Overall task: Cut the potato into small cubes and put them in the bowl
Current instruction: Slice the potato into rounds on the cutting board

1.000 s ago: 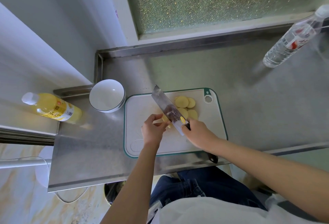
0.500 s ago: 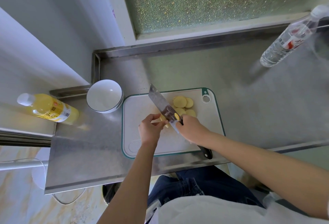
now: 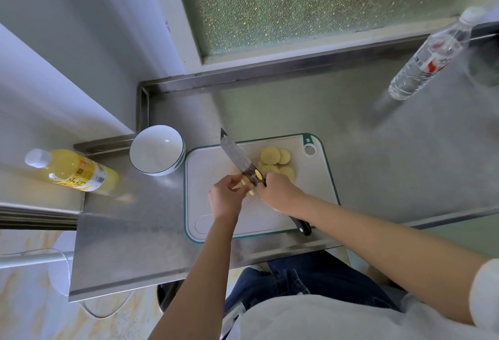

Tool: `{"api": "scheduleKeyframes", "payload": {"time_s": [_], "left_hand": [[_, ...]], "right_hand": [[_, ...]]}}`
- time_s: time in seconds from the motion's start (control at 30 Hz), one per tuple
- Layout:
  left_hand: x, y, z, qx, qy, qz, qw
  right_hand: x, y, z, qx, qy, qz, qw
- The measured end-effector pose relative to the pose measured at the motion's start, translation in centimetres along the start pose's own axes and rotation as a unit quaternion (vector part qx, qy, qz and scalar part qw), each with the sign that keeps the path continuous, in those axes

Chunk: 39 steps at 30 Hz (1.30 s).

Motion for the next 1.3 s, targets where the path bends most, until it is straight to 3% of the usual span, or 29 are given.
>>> {"api": "scheduleKeyframes", "payload": {"time_s": [0.33,1.3], "left_hand": [[0.4,0.2,-0.2,-0.006,0.022,0.007,1.000],[0.2,-0.7,0.5,-0.019,0.046,0.016,0.999]], "right_hand": [[-0.4,2.1,-2.5,0.021,0.010,0.012,1.000],[1.6,-0.4,-0.7,0.011,0.010,0.000,1.000]]}}
Point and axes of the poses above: each hand's wrist, its own y-axis away from the middle knuckle, its own x-axis out of the palm, z = x × y, the point moved 4 cm from there along -y, towards the middle knuckle, and after that the axes turned 10 degrees about -y, right-handed, at the moved point
